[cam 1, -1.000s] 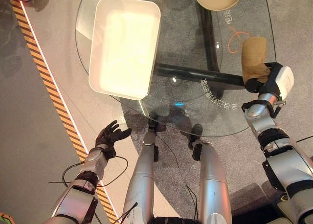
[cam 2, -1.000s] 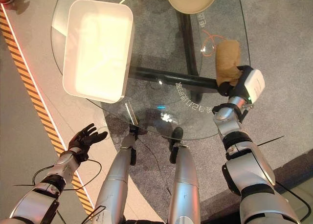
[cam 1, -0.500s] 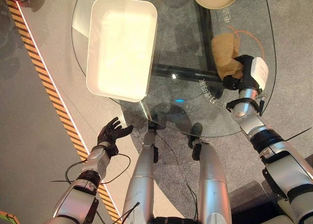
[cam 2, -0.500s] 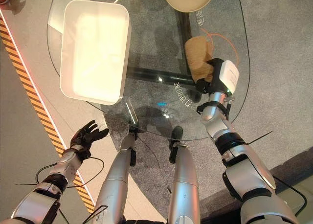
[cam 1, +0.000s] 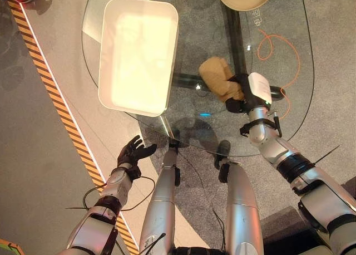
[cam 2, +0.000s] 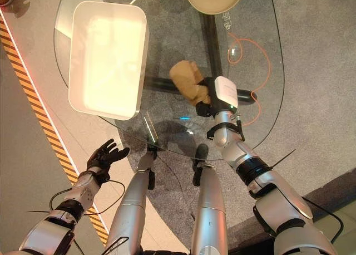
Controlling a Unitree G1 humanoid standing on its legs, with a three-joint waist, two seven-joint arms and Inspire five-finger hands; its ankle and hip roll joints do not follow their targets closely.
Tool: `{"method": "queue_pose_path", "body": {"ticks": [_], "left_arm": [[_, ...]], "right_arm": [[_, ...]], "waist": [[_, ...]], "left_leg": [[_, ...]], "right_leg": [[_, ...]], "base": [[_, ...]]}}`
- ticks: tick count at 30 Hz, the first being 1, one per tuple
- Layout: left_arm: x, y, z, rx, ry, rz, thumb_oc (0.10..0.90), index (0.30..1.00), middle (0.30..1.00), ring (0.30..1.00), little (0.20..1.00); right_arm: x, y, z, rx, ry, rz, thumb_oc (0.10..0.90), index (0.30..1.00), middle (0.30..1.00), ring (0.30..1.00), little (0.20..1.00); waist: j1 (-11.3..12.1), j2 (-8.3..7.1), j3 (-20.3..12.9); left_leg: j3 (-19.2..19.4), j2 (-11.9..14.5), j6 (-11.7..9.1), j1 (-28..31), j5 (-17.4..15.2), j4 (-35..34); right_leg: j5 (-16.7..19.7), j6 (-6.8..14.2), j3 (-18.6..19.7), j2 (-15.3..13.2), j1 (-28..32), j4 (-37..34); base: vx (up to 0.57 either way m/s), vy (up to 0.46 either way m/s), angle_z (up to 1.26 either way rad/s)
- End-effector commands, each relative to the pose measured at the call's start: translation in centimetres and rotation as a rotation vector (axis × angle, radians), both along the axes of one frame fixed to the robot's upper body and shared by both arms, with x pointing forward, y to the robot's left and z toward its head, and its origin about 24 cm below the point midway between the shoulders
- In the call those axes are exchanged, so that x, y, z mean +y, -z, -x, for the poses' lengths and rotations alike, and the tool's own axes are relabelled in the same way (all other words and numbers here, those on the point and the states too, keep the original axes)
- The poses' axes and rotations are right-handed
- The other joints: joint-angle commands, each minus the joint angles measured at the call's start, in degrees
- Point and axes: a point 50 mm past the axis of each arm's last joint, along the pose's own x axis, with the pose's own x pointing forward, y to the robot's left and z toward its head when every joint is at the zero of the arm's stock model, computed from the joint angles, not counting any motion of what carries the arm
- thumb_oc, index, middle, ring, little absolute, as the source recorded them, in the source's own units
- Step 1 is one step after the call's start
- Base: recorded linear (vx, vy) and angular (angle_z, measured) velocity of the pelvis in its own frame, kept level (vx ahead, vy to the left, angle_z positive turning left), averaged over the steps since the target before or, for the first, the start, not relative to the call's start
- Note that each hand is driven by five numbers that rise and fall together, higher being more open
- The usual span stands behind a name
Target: Wipe the table with a cloth and put it in the basket.
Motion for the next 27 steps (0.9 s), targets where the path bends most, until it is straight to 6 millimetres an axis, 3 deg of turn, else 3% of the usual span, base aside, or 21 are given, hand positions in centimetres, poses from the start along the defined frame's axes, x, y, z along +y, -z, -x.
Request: {"method": "queue_pose_path", "body": {"ticks": [1, 12, 19, 27], "left_arm": [[1.8, 1.1, 1.7, 0.003, -0.087, -0.016, 0.8, 0.9, 0.9, 0.9, 0.9], [2.5, 1.1, 1.8, 0.005, -0.107, -0.008, 0.8, 0.9, 0.9, 0.9, 0.9], [2.9, 1.2, 2.0, 0.005, -0.145, -0.005, 0.8, 0.9, 0.9, 0.9, 0.9], [5.3, 0.5, 2.5, -0.089, -0.429, 0.168, 0.8, 0.9, 0.9, 0.9, 0.9]], "right_arm": [[4.6, -2.5, 1.4, -0.126, -0.23, -0.034, 0.1, 0.3, 0.3, 0.3, 0.2], [5.9, -2.7, 2.5, -0.103, -0.32, -0.032, 0.1, 0.3, 0.3, 0.3, 0.2], [5.0, -2.6, 2.3, -0.133, -0.245, -0.066, 0.1, 0.3, 0.3, 0.3, 0.2], [2.9, -3.6, 2.0, -0.227, -0.104, -0.29, 0.1, 0.3, 0.3, 0.3, 0.2]], "waist": [[0.0, -0.81, -1.4], [-0.2, -1.19, -1.4], [-0.4, -1.19, -1.4], [-0.3, -1.25, -1.4]], "left_leg": [[5.9, -3.5, 2.8, 1.5, -9.5, 8.7], [6.1, -3.1, 2.5, 1.5, -9.3, 9.0], [6.1, -2.9, 2.6, 1.6, -9.2, 9.3], [5.8, -2.9, 2.8, 1.7, -9.5, 9.9]], "right_leg": [[5.9, 2.0, 0.6, 3.0, 2.1, -10.9], [5.5, 1.9, 0.6, 3.0, 2.1, -9.9], [5.4, 1.8, 0.7, 3.0, 2.1, -9.6], [5.0, 1.7, 0.8, 3.0, 2.2, -8.6]], "base": [[0.0, 0.0, 0.0], [0.0, 0.0, 0.0], [0.0, 0.0, 0.0], [0.0, 0.0, 0.0]]}}
